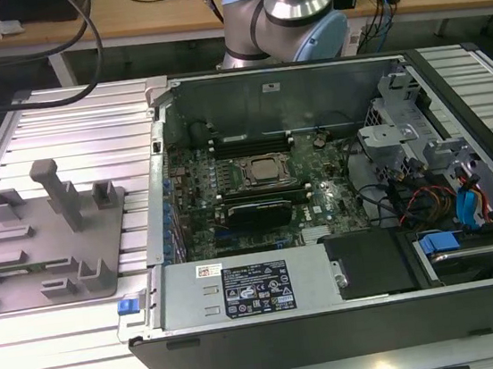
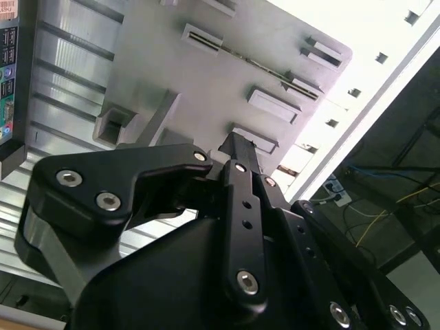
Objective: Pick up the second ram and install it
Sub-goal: 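Pick up the second ram and move it above second insertion slot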
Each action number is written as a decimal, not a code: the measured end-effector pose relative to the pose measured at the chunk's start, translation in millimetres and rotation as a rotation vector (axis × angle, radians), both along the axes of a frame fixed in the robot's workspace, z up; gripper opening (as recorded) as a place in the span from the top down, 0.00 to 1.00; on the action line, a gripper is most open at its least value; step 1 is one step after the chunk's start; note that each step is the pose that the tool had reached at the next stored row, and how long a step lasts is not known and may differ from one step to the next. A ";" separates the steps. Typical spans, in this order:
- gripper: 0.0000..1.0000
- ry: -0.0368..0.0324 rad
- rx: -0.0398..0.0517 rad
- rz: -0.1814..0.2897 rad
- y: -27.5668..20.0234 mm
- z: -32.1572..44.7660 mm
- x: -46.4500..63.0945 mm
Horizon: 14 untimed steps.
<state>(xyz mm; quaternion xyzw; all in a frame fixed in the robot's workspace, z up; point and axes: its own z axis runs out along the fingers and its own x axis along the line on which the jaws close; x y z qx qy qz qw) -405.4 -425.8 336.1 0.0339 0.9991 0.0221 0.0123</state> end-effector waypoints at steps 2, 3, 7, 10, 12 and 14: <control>0.92 0.0000 0.0001 0.037 0.0 -0.2 0.0; 0.92 0.0000 0.0001 0.063 0.0 -0.2 0.0; 0.92 -0.0001 0.0001 0.173 0.0 -0.3 0.0; 0.92 0.0000 0.0001 0.271 0.0 -0.3 0.0; 0.92 0.0000 0.0001 0.328 0.0 -0.3 0.0; 0.92 -0.0001 0.0001 0.360 0.0 -0.3 0.0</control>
